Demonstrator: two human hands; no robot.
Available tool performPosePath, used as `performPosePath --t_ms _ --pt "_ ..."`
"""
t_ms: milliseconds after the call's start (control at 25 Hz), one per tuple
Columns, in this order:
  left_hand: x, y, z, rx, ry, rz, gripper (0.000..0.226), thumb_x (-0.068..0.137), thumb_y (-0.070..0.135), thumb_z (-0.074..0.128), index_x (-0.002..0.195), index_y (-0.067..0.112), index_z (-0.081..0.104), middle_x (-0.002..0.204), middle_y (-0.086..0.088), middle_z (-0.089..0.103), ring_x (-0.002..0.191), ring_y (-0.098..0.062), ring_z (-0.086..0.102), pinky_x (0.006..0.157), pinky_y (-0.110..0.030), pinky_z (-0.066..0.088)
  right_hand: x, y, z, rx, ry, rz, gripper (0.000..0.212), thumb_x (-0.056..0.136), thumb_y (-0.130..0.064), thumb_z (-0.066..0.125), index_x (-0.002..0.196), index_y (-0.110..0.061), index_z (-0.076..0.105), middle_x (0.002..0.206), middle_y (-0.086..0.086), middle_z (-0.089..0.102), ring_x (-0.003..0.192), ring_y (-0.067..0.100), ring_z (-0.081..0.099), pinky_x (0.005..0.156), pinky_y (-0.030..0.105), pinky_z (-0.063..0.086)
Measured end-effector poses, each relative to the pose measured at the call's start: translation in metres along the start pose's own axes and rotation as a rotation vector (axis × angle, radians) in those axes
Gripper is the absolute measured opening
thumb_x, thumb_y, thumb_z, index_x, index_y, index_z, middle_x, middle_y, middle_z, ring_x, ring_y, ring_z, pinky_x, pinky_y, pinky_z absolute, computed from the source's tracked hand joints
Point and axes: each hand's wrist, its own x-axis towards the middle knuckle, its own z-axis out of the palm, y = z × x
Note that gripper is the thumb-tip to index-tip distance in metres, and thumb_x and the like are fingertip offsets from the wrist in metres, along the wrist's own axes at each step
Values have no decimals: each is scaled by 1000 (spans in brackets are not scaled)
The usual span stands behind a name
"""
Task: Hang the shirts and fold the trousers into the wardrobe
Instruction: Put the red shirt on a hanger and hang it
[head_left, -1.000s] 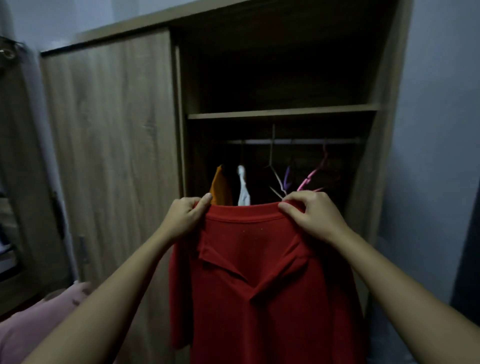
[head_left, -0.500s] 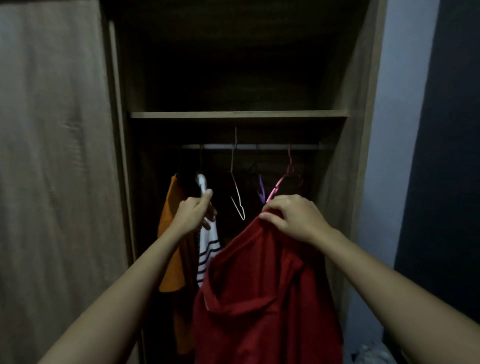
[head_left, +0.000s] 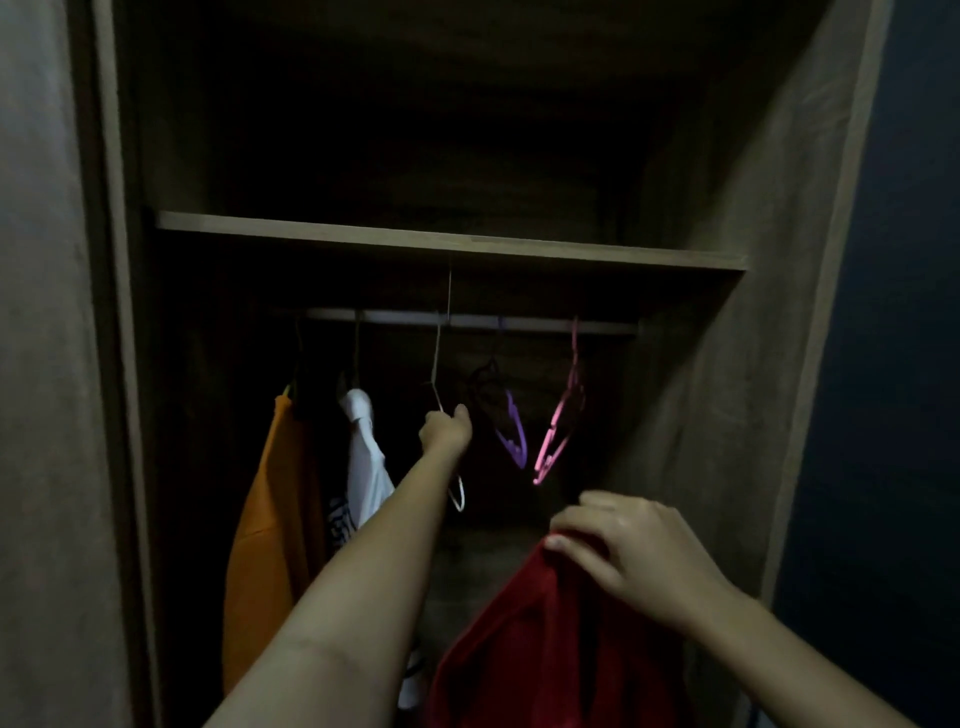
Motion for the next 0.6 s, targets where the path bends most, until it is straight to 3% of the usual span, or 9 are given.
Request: performPosePath --t_ms 160,400,600 --pt "17 5 1 -161 88 58 31 97 14 43 117 -6 57 120 -24 60 111 -36 56 89 -34 44 -5 0 15 -32 -16 19 40 92 -60 26 91 -36 58 75 -17 54 63 -1 58 45 19 43" --pt "-2 12 -15 -373 39 53 26 90 3 44 114 2 52 113 -21 63 102 -33 62 87 -36 51 0 -16 21 -54 -111 36 39 91 -60 26 89 -34 56 77 -15 55 64 2 59 47 21 44" --pt "-82 -16 -45 -274 89 135 22 92 8 39 107 5 55 106 -15 64 89 -26 58 68 -25 39 22 -28 17 -61 -298 18 27 96 -43 38 102 -22 54 99 -2 57 92 20 60 72 37 50"
